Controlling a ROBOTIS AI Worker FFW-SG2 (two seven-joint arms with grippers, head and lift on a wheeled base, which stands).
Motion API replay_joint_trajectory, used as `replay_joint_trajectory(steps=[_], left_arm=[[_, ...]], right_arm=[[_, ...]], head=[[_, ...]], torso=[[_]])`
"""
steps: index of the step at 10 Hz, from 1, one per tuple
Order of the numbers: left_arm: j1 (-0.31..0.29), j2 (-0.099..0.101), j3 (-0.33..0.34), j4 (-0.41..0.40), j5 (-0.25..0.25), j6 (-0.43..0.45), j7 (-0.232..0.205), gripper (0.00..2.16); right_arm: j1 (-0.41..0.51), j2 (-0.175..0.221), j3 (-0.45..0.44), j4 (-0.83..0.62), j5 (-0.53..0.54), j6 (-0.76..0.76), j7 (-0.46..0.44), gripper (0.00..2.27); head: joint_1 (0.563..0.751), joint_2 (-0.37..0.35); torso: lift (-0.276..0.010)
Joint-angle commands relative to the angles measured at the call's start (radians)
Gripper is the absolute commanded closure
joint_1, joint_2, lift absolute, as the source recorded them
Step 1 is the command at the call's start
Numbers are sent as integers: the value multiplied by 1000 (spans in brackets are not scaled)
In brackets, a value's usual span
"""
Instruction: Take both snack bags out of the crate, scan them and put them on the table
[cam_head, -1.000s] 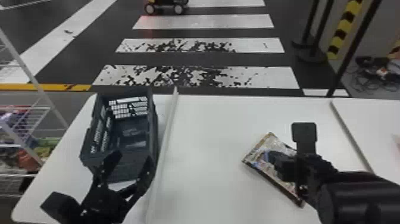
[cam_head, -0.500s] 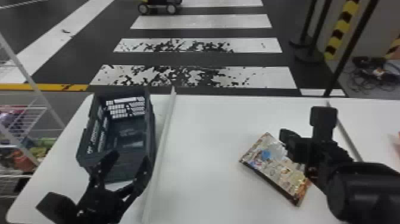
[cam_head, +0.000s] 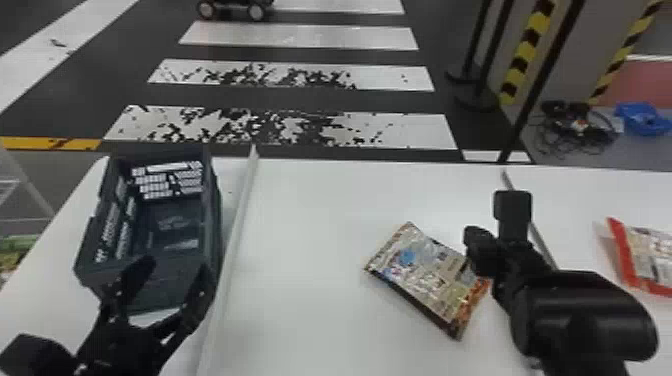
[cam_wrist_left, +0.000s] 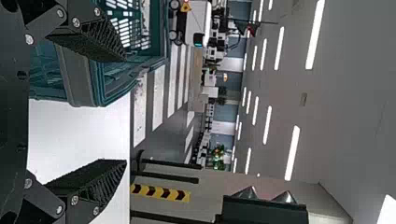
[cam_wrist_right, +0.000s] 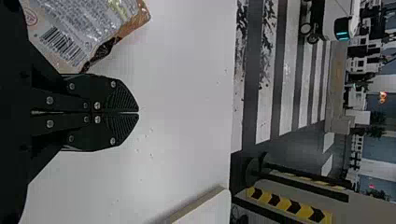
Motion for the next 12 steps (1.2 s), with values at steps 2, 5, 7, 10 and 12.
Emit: replay_joint_trajectory(steps=[2, 5, 7, 10, 12], left_arm=[[0, 0, 0, 2, -1, 0, 0, 248], [-1, 0, 0, 5, -1, -3, 0, 248], [-3, 0, 0, 5, -1, 0, 0, 248], [-8, 0, -2, 9, 1, 0, -2, 248], [-8, 0, -2, 11, 1, -3, -2, 248]], right_arm=[[-23, -12, 4, 51, 81, 21, -17, 2253], [-32, -18, 34, 53, 145, 156, -15, 2253], [-23, -18, 51, 23, 165, 245, -15, 2253], [19, -12, 82, -87, 188, 410, -15, 2253], [33, -6, 102, -165, 197, 573, -9, 2253]], head=[[695, -57], [695, -84], [695, -89], [695, -88], [695, -86]], torso=[[-93], [-93], [-93], [-93], [-93]])
